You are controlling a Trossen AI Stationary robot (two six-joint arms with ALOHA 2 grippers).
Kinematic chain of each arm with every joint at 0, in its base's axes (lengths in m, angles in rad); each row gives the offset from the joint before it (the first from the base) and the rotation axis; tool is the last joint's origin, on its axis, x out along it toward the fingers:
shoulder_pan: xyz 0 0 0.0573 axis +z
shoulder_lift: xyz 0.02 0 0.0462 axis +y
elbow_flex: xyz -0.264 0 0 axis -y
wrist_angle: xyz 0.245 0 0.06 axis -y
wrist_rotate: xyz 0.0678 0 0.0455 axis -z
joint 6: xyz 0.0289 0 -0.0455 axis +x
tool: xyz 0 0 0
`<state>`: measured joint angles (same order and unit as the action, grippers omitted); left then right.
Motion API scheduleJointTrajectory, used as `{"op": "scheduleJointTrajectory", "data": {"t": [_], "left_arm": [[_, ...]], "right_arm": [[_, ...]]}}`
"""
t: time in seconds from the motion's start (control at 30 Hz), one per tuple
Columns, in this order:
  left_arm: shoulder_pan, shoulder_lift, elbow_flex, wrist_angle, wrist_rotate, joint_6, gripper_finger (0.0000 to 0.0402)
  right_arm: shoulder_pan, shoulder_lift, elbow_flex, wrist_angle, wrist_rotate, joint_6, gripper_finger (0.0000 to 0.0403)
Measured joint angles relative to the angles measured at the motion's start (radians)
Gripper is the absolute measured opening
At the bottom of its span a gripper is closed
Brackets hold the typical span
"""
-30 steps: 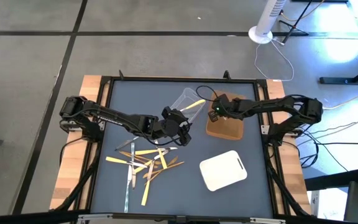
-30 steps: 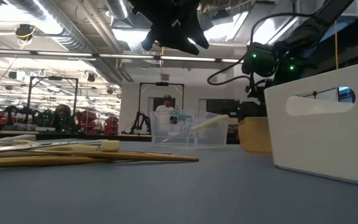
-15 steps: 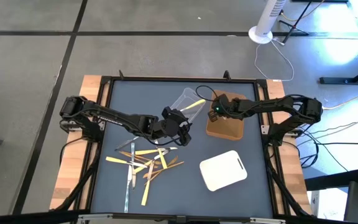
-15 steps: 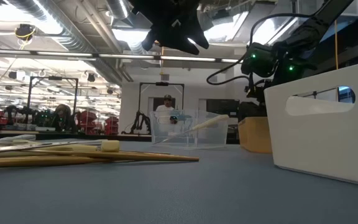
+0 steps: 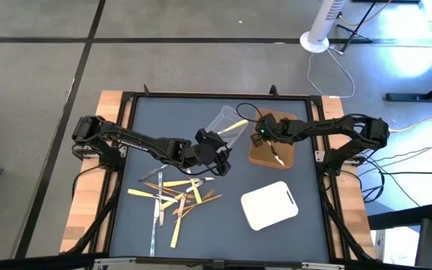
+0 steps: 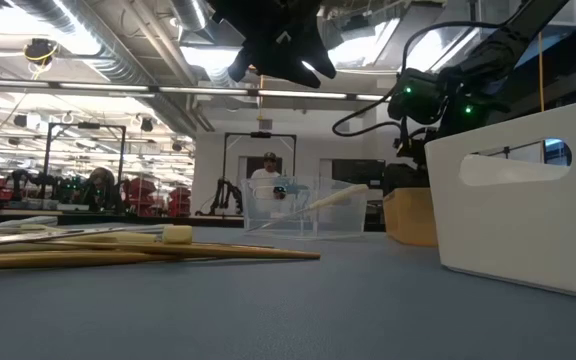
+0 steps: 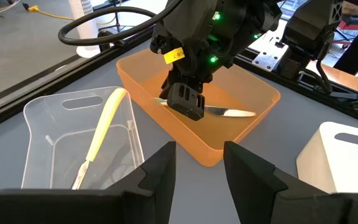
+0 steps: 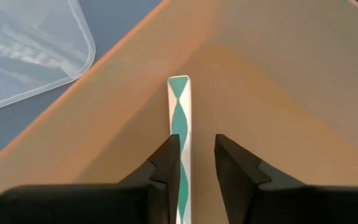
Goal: Sort silverware by color (type)
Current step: Put the white knife into the orange bin, then put the yellow knife into the transparent bin
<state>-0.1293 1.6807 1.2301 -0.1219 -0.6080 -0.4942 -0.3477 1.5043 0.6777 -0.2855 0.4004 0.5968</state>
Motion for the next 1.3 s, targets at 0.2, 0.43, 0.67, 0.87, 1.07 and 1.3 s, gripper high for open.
{"op": "scheduleJointTrajectory", "data": {"t": [0.2, 0.43, 0.67, 0.87, 1.07, 1.3], "left_arm": [[0.000, 0.000, 0.000, 0.000, 0.000, 0.000, 0.0128], [0.000, 0.000, 0.000, 0.000, 0.000, 0.000, 0.0128], [0.000, 0.000, 0.000, 0.000, 0.000, 0.000, 0.0128], [0.000, 0.000, 0.000, -0.001, 0.006, 0.014, 0.0128], [0.000, 0.000, 0.000, 0.000, 0.140, 0.081, 0.0128], [0.000, -0.013, 0.000, -0.063, 0.344, 0.087, 0.0128]], "right_arm": [[0.000, -0.001, 0.000, 0.000, 0.000, 0.000, 0.0109], [0.000, -0.001, 0.000, 0.000, 0.000, 0.000, 0.0132], [0.000, -0.001, 0.000, -0.001, -0.001, 0.000, 0.0151], [0.000, -0.001, 0.000, -0.001, -0.001, 0.000, 0.0150], [0.000, -0.001, 0.000, -0.001, -0.019, 0.000, 0.0150], [0.000, -0.003, 0.000, -0.004, -0.051, -0.001, 0.0150]]}}
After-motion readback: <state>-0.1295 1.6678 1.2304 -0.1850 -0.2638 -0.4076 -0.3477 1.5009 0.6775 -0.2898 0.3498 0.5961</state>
